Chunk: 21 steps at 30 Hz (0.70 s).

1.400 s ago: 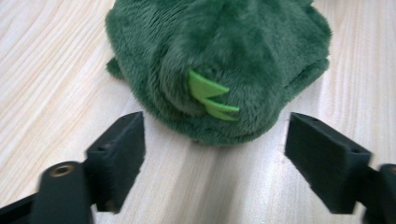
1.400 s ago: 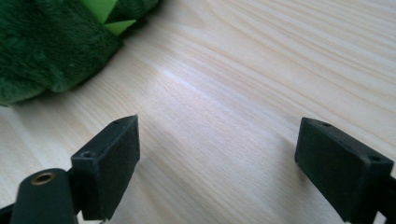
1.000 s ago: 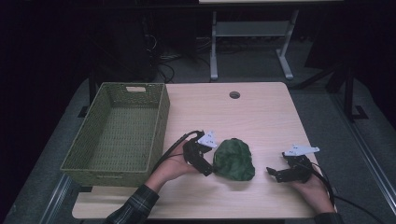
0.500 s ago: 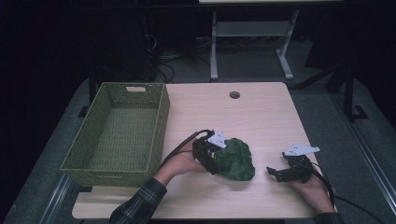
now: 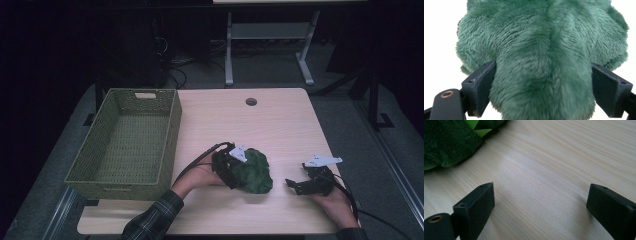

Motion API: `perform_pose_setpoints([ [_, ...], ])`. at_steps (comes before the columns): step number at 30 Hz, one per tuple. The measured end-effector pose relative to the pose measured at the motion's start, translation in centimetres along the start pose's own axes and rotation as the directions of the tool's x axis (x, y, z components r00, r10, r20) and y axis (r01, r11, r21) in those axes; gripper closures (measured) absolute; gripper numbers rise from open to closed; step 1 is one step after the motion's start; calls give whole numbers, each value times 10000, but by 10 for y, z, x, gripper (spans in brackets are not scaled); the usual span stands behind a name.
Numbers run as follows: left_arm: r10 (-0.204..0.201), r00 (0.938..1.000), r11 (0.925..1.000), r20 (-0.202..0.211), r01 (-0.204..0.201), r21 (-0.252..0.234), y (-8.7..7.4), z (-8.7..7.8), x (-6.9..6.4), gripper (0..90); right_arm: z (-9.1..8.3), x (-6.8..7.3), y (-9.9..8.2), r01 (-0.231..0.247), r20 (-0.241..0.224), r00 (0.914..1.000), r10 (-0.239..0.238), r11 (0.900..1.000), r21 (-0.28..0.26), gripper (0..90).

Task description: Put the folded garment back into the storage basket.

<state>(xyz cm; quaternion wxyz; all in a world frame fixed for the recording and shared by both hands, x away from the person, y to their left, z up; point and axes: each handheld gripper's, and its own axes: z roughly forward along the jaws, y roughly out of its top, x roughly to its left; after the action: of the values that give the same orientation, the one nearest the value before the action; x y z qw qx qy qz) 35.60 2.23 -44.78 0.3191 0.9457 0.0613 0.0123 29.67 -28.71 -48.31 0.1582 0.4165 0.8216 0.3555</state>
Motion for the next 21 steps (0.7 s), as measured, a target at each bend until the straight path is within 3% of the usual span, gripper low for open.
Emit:
perform_pose_setpoints([
  [11,-273,9992,9994,305,265,235,-3,11,4,135,0,0,0,0,3,10000,0,10000,-1,77],
  [15,-105,9998,9989,189,96,465,-2,12,3,154,0,0,0,0,9,10000,0,10000,-3,77],
  [16,-36,9998,9982,174,25,596,-1,10,3,223,0,0,0,-4,9,10000,4,10000,-1,78],
  [21,-273,9994,9976,213,258,645,-1,8,5,319,0,0,0,-4,13,10000,4,10000,-1,78],
])
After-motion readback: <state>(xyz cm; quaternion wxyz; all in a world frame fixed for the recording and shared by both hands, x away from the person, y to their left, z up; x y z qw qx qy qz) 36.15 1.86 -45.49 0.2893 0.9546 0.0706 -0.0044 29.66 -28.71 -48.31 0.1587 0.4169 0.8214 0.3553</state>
